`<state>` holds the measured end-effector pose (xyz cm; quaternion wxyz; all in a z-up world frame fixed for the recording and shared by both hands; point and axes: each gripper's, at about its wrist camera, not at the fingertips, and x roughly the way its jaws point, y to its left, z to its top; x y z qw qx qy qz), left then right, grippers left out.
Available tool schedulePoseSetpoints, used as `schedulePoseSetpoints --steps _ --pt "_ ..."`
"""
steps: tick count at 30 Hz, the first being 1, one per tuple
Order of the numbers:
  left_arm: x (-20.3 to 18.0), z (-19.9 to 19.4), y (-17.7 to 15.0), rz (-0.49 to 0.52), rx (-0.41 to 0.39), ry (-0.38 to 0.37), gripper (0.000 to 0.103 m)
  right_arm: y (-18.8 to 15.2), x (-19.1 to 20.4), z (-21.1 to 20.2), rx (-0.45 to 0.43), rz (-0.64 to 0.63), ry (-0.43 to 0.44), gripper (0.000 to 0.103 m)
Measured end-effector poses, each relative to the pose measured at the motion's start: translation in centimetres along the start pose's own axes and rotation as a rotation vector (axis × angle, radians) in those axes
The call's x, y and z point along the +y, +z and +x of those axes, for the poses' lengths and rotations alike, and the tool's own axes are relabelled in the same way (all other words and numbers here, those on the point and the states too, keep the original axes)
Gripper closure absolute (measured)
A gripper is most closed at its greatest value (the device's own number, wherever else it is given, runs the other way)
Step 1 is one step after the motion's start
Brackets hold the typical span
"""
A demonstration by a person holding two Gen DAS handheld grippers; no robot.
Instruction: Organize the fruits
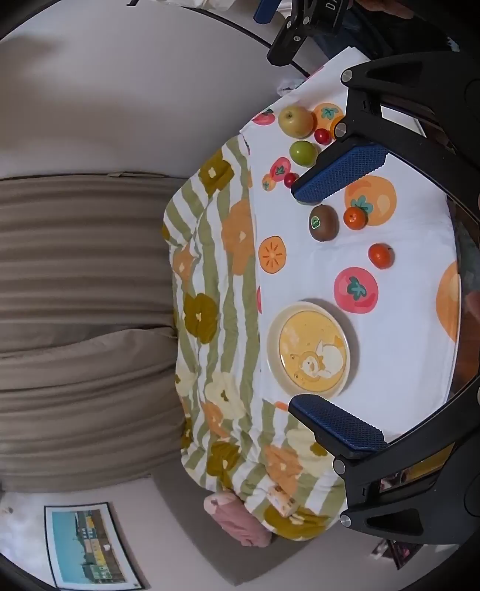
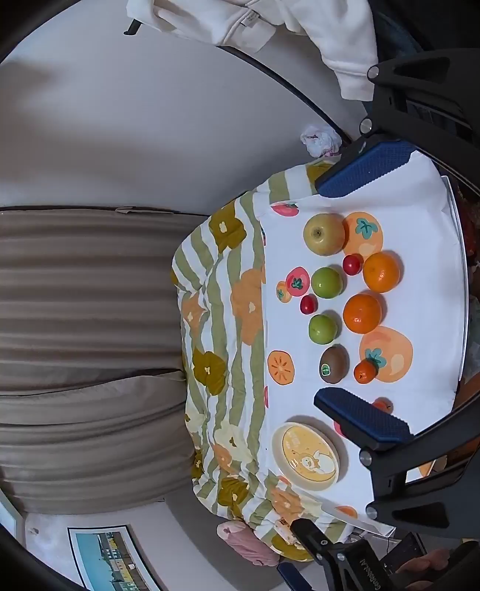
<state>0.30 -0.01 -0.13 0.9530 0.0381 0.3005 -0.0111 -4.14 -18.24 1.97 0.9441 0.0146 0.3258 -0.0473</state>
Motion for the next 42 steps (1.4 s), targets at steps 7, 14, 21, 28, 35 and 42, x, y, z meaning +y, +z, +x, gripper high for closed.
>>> schedulePoseSetpoints --steps 7,14,21,28,35,42 --pt "-0.3 1.1 0.6 0.016 -0.004 -0.016 0.0 0.0 0.1 0.3 0.007 0.002 0.002 0.0" --pt "0.9 1.0 0.5 -0.004 -0.012 -0.015 0.0 0.2 0.1 0.0 -0.006 0.002 0.002 0.0" --pt "0.8 1.3 0.4 -0.004 -0.014 -0.015 0.0 0.7 0.7 -0.2 -0.009 0.002 0.002 0.0" --pt "0.8 1.1 0.3 -0.002 -0.021 -0.022 0.0 0.6 0.8 -0.1 -0.011 0.004 0.005 0.0" --pt "0.8 1.2 0.4 -0.003 -0.02 -0.023 0.0 0.6 0.7 -0.1 -0.012 0.003 0.005 0.0" --pt "0.7 1.2 0.4 -0.004 -0.019 -0.023 0.0 0.5 0.7 0.0 -0.016 0.0 0.002 0.0"
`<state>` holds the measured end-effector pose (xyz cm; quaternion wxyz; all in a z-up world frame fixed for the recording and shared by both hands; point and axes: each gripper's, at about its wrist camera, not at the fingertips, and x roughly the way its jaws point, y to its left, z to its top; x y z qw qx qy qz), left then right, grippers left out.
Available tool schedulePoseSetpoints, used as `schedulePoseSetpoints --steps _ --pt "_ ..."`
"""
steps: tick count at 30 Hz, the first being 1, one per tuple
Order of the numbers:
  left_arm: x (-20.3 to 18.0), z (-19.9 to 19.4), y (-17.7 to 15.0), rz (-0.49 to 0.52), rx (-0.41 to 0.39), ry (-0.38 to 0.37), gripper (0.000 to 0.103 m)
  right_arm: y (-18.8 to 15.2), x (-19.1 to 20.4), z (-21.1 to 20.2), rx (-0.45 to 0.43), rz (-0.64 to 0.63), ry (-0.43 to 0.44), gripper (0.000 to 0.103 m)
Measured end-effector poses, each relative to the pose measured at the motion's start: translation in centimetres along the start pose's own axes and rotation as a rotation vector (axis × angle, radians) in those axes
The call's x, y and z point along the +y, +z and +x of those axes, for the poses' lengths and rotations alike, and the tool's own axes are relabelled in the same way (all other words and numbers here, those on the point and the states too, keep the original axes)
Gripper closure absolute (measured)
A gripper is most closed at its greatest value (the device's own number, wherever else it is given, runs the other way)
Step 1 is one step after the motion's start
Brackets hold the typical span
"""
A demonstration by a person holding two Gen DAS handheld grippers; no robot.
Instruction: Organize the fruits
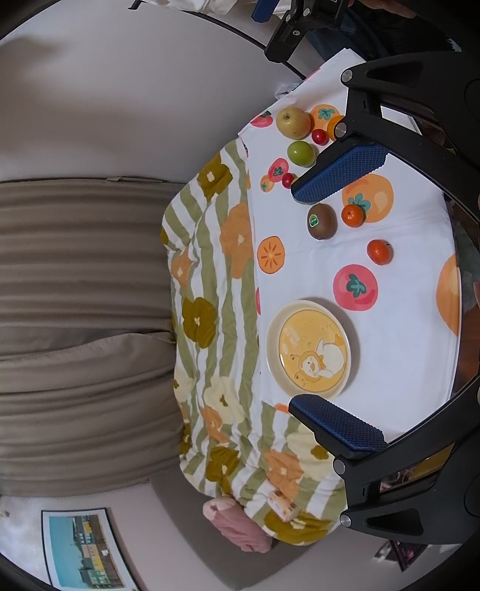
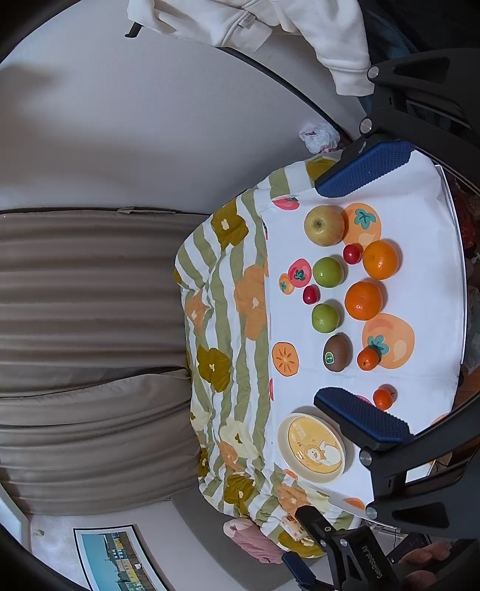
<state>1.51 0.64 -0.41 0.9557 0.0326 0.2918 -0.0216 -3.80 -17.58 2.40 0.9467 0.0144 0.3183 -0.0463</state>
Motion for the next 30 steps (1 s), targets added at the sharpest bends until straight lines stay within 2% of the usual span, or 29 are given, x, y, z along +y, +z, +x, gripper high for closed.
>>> schedulePoseSetpoints --steps 30 --pt "0.0 -0.57 -0.06 0.01 -0.009 -0.002 0.0 0.54 -0.35 -0.1 -0.012 0.018 -0.006 0.0"
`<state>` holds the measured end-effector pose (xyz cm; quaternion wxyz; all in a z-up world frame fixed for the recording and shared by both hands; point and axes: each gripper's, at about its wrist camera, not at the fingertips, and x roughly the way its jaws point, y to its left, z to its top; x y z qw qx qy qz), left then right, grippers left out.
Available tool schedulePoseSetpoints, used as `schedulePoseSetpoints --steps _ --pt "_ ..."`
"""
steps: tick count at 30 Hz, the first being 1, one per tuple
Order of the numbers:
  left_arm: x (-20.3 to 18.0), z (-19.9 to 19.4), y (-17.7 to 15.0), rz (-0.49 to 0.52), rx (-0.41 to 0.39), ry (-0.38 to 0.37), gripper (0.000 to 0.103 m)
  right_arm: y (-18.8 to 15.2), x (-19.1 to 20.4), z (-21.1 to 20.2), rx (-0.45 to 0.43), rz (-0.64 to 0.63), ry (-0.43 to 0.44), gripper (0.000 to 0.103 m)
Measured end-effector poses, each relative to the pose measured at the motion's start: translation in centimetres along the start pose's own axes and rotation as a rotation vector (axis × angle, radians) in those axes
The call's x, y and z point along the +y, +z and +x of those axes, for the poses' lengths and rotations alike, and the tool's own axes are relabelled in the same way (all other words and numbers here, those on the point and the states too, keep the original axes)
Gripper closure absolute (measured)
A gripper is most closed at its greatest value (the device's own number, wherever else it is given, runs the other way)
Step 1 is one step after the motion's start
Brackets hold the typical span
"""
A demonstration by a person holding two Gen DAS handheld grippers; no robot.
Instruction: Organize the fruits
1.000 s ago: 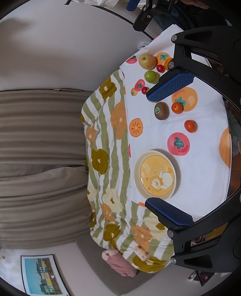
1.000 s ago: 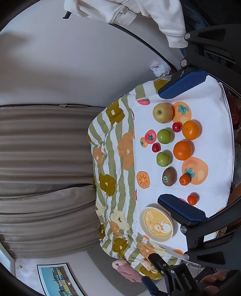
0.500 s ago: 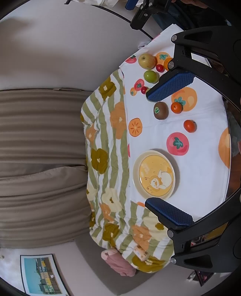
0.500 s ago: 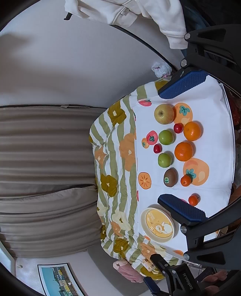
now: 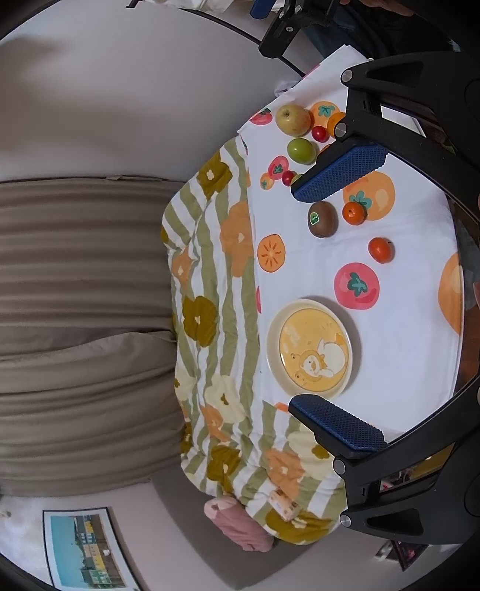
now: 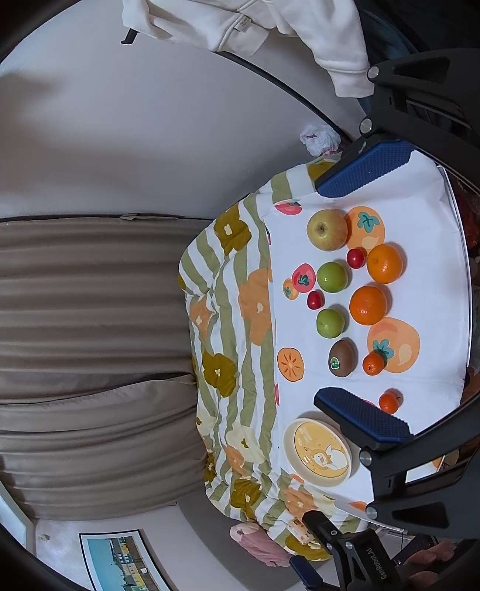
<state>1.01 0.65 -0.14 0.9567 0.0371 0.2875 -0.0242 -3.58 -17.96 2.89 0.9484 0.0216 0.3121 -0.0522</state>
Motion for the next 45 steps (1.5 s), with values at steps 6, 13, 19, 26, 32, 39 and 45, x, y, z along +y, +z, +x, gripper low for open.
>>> schedulePoseSetpoints --steps 6,13,19,26,32,39,45 --pt "-0.2 0.3 0.0 0.003 0.0 -0.01 0.0 -0.2 -0.1 0.1 -0.001 -0.001 -0.002 0.0" --pt "-0.1 0.4 0.1 0.006 0.003 -0.012 0.0 -0.3 -0.1 0.2 0.001 0.001 -0.001 0.0" --pt "-0.2 0.4 0.1 0.007 0.006 -0.013 0.0 -0.3 0.0 0.5 0.005 0.002 0.001 0.0" --pt "0.0 0.7 0.1 0.026 0.031 -0.039 0.0 -0.6 0.4 0.6 0.006 0.015 0.0 0.0" --pt "-0.1 2.0 -0.4 0.07 0.073 -0.109 0.0 -1.9 0.7 0.6 0.005 0.044 -0.014 0.0" --pt "-1.5 5.1 -3.5 0.116 0.147 -0.18 0.0 -4.4 -0.3 2.2 0.045 0.076 -0.065 0.0" --pt "-3.1 8.2 -7.0 0.094 0.243 -0.161 0.0 -6.6 -1.9 5.8 0.12 0.048 -0.032 0.0"
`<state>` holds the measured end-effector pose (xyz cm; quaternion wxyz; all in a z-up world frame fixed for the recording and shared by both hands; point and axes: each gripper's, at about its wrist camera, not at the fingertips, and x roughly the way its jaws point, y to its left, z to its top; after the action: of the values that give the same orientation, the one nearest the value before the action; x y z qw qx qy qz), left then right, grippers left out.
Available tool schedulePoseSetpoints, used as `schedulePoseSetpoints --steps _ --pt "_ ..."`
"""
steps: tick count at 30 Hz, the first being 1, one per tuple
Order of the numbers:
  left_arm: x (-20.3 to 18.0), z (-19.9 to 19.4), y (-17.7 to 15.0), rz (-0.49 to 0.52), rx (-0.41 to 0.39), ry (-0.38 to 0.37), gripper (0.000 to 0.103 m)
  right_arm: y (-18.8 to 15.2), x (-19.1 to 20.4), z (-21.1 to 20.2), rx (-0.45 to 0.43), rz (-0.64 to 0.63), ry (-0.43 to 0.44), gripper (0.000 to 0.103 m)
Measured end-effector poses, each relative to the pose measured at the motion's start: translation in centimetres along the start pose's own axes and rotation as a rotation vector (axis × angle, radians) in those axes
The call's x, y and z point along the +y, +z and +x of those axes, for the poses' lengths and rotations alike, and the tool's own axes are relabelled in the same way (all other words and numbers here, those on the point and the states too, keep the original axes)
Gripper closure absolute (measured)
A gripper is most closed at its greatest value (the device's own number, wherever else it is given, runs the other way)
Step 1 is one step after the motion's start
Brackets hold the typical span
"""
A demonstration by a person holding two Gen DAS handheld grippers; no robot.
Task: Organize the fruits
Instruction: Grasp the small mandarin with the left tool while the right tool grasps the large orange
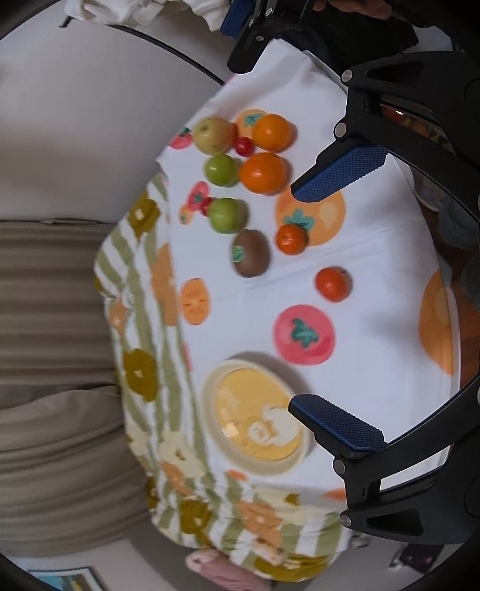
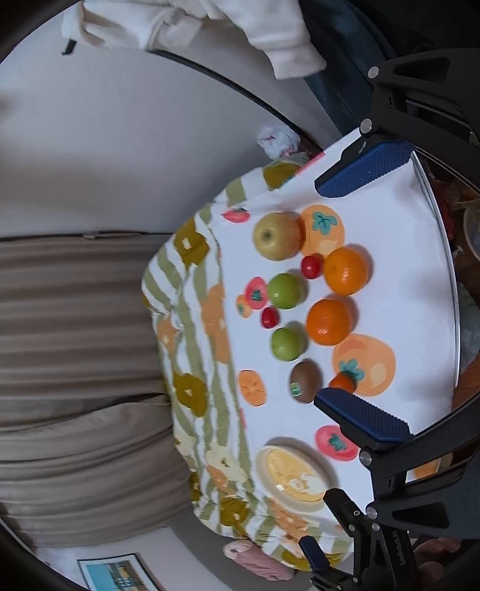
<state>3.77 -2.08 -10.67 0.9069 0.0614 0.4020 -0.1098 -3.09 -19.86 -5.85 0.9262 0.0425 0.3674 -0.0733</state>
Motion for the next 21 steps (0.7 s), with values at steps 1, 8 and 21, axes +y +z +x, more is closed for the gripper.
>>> schedulePoseSetpoints --steps 1,8,21 --pt "-0.2 0.6 -0.4 -0.006 0.015 0.006 0.0 -0.2 -0.2 0.6 0.011 -0.013 0.004 0.0" --pt "-0.9 5.1 -2.8 -0.093 0.114 0.075 0.004 -1.4 -1.6 6.0 0.105 -0.08 0.075 0.0" --pt "-1.8 10.2 -4.3 -0.2 0.209 0.155 0.03 -3.7 -2.4 12.5 0.26 -0.166 0.169 0.014"
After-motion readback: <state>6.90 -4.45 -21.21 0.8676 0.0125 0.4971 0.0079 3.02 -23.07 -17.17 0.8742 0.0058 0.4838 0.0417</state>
